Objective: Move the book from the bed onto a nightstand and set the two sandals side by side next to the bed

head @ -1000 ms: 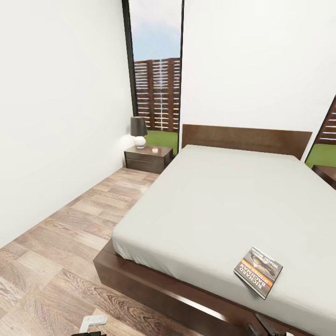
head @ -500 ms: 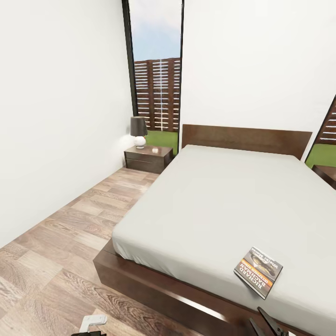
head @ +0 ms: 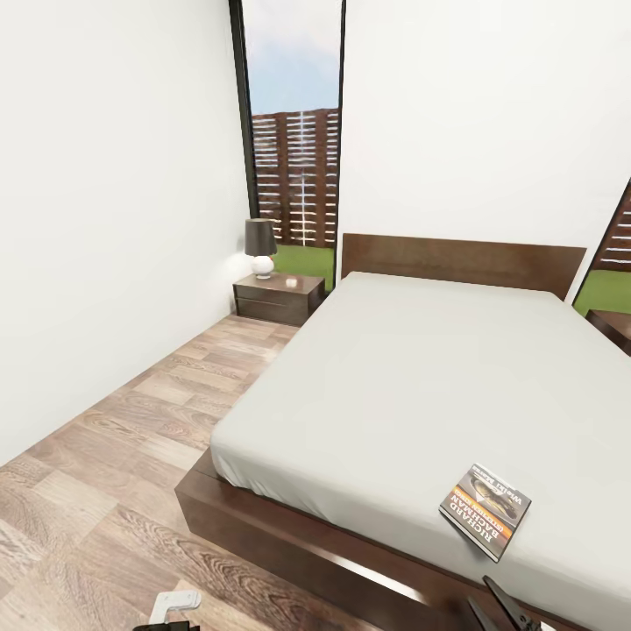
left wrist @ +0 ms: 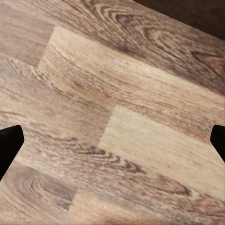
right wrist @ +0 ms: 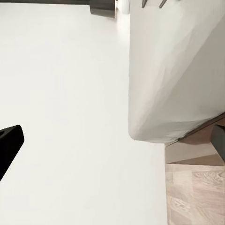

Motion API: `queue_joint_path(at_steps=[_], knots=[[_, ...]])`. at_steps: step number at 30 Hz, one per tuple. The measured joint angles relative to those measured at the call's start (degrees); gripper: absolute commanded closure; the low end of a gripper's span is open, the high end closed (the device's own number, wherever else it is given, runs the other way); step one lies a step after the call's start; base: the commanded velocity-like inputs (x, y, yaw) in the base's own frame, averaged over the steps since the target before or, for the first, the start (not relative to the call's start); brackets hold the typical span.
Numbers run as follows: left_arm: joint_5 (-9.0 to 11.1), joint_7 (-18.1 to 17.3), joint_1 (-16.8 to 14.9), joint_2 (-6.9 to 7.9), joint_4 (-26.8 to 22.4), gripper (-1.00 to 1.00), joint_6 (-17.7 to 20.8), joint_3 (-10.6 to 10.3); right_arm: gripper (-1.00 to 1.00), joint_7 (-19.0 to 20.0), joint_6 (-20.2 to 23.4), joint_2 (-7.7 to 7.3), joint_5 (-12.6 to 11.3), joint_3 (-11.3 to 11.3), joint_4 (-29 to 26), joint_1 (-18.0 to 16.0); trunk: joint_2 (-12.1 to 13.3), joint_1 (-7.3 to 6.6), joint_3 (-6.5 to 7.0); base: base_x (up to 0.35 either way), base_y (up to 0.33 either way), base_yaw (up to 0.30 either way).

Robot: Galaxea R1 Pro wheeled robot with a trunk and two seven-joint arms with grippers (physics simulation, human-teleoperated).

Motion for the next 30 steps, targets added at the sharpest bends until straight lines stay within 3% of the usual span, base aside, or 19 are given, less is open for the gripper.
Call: queue_joint_path(at_steps=[23, 30], knots=[[0.0, 0.01, -0.01, -0.07, 0.0, -1.0, -0.03, -0.02, -1.0, 0.0, -0.05, -0.02, -0.21, -0.24, -0.16, 0.0, 0.0, 0.0, 0.0, 0.0, 0.0, 0.0], [0.0, 0.01, -0.02, -0.08, 0.0, -1.0, -0.02, -0.04, -1.0, 0.0, -0.1, -0.01, -0.22, -0.31, 0.0, 0.0, -1.6, 0.88, -0.72, 0.0, 0.0, 0.0]])
